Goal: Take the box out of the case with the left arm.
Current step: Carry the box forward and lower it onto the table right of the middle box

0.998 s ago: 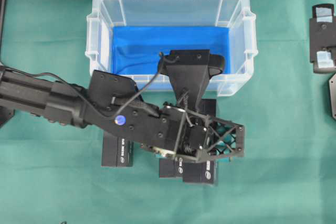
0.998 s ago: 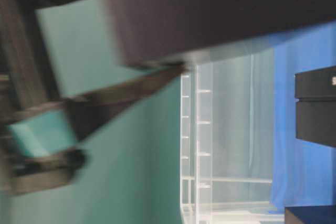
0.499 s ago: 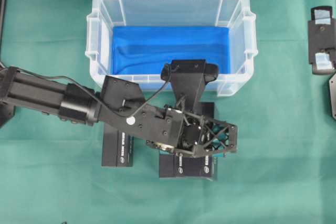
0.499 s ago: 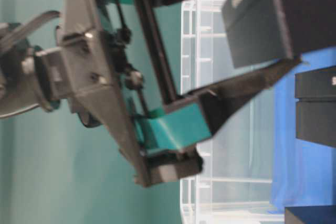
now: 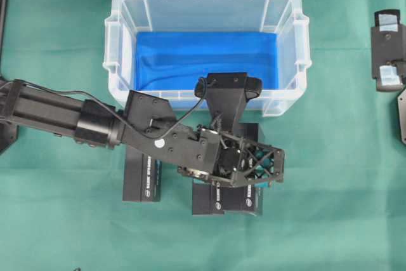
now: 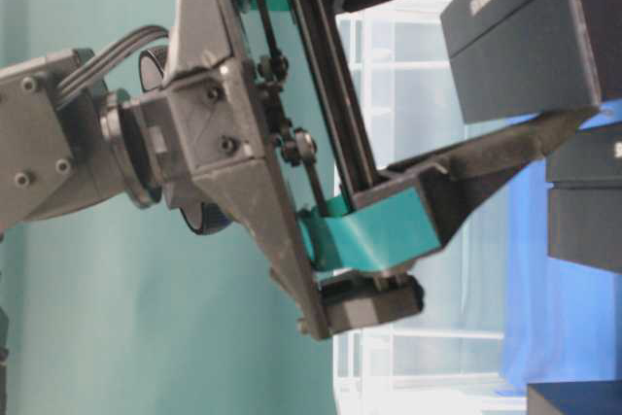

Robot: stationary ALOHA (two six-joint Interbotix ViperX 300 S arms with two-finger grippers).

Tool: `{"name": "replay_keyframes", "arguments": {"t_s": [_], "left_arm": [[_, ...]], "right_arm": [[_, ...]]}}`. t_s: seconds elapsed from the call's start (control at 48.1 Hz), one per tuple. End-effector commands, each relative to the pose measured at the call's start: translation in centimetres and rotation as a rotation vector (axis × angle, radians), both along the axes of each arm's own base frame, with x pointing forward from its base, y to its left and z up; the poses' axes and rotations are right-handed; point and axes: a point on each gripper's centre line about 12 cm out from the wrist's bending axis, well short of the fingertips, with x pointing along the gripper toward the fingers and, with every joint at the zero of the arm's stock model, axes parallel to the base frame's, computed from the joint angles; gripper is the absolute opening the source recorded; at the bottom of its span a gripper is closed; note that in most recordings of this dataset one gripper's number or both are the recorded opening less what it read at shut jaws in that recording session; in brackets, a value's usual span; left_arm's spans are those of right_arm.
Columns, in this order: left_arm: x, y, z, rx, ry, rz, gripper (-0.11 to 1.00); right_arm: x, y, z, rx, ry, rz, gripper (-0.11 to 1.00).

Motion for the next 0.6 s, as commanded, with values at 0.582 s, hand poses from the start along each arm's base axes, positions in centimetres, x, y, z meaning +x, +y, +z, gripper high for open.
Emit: {"name": "replay_keyframes", "arguments": {"t_s": [0.582], "left_arm": [[-0.36,0.06,1.53,-0.023,-0.030,0.004,0.90]], "right_arm": [[-0.35,-0.01,0.63,-0.002,-0.035,0.001,0.00]]}}
